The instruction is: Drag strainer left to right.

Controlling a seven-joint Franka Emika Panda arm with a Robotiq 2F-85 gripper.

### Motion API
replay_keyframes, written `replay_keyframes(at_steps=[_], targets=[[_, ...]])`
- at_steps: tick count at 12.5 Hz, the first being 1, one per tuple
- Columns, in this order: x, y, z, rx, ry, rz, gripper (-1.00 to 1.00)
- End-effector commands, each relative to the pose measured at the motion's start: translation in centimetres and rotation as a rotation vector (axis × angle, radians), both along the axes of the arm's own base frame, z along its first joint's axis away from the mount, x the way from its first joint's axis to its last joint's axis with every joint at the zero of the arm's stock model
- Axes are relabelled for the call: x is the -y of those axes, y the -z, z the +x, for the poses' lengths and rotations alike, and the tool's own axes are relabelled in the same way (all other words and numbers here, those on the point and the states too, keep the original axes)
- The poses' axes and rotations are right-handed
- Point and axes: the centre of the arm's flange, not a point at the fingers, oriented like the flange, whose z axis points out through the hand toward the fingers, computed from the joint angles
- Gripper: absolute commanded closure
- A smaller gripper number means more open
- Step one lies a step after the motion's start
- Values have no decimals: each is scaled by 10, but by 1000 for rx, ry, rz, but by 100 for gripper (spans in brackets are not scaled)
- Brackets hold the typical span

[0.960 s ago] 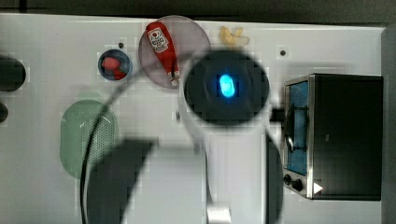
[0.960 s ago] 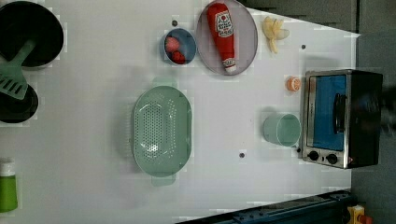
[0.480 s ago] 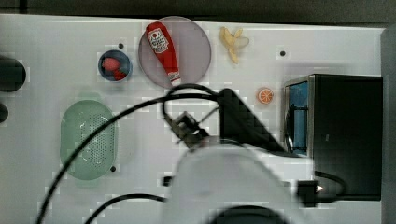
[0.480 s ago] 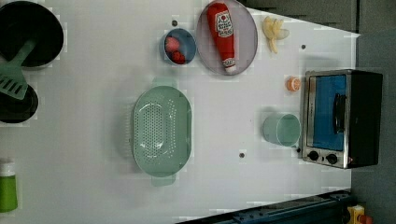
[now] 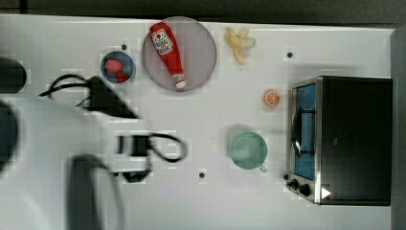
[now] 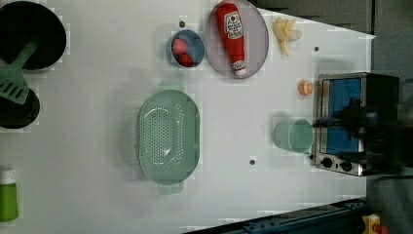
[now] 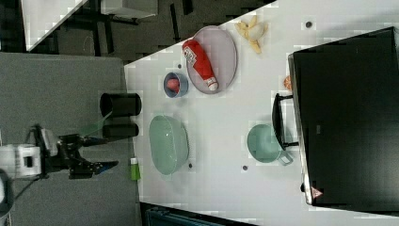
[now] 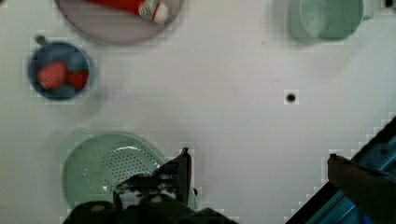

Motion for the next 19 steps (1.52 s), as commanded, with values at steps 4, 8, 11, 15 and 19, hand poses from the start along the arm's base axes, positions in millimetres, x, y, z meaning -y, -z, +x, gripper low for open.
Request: replay_keyframes(at_steps=[4,8,11,15,19], targets=[[-122,90,-15,25,465,29,-100],[-142,187,-16,-38,573,33,-100],[-149,258,-7,-72,676,105,-100],[-150,332,7,-39,690,167,-100],[-126,369,12,-40,771,103,-100]])
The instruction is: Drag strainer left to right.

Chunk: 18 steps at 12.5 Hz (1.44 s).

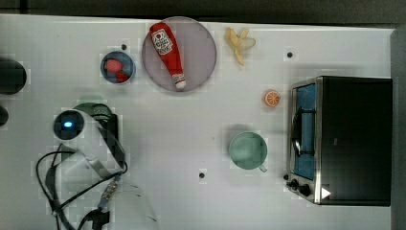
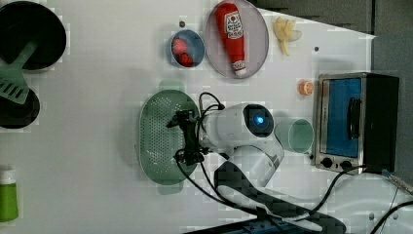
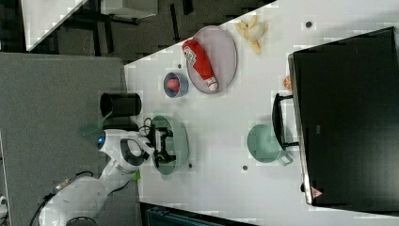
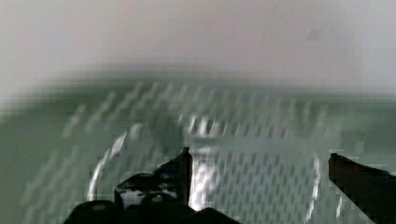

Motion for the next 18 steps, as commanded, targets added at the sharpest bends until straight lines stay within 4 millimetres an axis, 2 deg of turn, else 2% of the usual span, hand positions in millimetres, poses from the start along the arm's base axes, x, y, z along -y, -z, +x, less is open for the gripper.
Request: replay_keyframes(at_steps=[1,4,8,14,18], targets=[[-2,-35,22,81,100,-16,-100],[5,-24,14,69,101,-28,-100],[16,-17,17,108,127,-5,-100],[52,-5,25,101,174,-49,-100],[82,-9,30,111,187,-76,-100]])
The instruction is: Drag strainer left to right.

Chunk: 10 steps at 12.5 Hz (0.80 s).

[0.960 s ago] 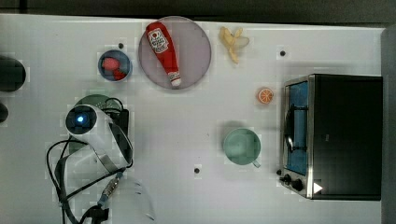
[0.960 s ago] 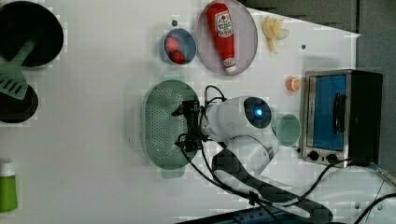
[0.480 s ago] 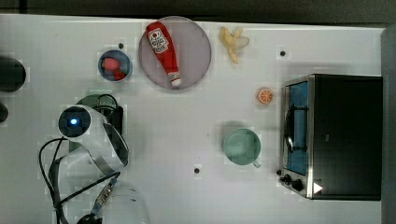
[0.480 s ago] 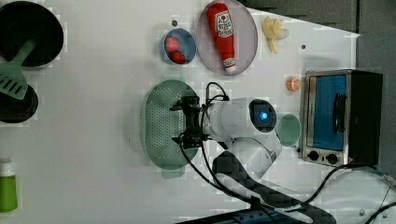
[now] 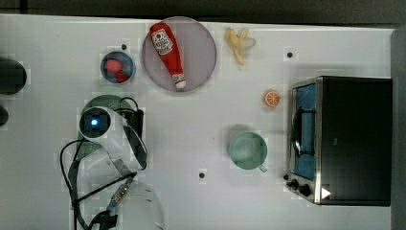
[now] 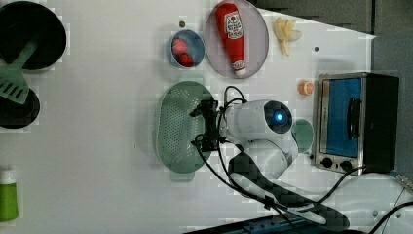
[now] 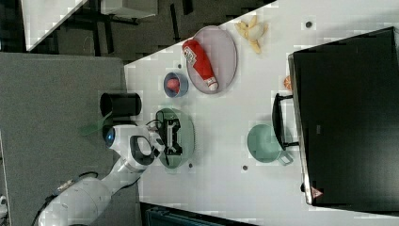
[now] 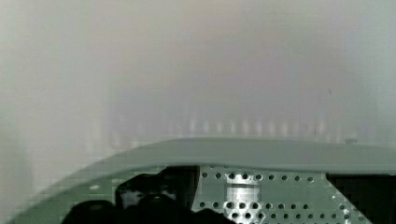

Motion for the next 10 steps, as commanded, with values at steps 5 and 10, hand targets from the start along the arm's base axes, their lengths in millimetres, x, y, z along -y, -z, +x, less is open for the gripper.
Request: replay_keyframes(at_steps=[5,10], targets=[[66,-17,0,21,17,-32,-100],[125,-21,1,19,-13,-64,-100]])
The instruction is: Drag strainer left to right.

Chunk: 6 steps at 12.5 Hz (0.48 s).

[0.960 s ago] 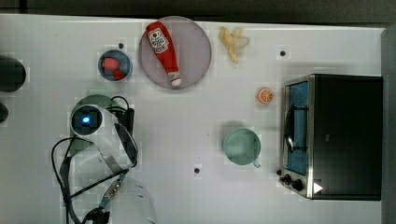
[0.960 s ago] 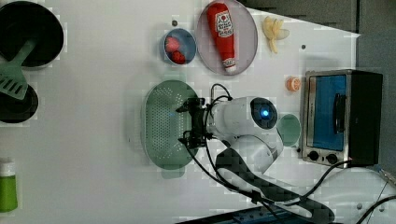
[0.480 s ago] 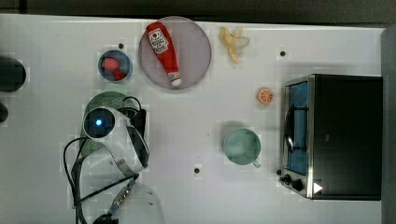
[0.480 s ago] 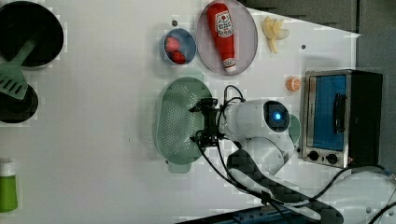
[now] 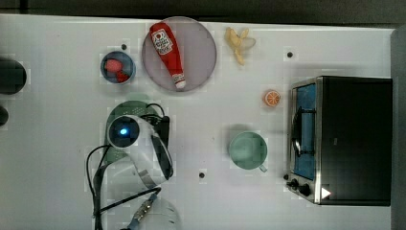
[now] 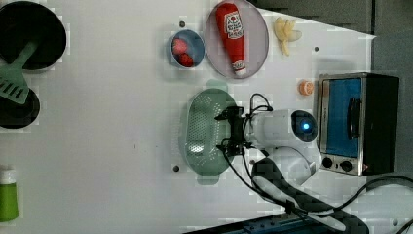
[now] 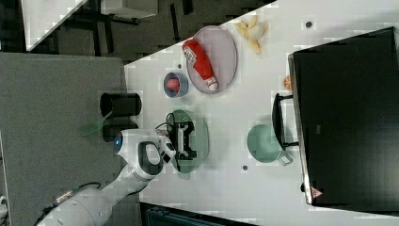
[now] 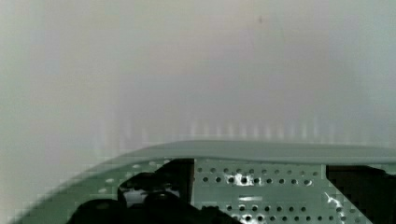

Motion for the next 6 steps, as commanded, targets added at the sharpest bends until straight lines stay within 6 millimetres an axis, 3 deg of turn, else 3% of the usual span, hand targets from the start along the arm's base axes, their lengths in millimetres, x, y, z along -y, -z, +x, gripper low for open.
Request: replay_keyframes(at_steps=[1,6], targets=[[57,-12,17,7,-14,-12,-100],[116,-10,21,-2,-68,-34,-100]])
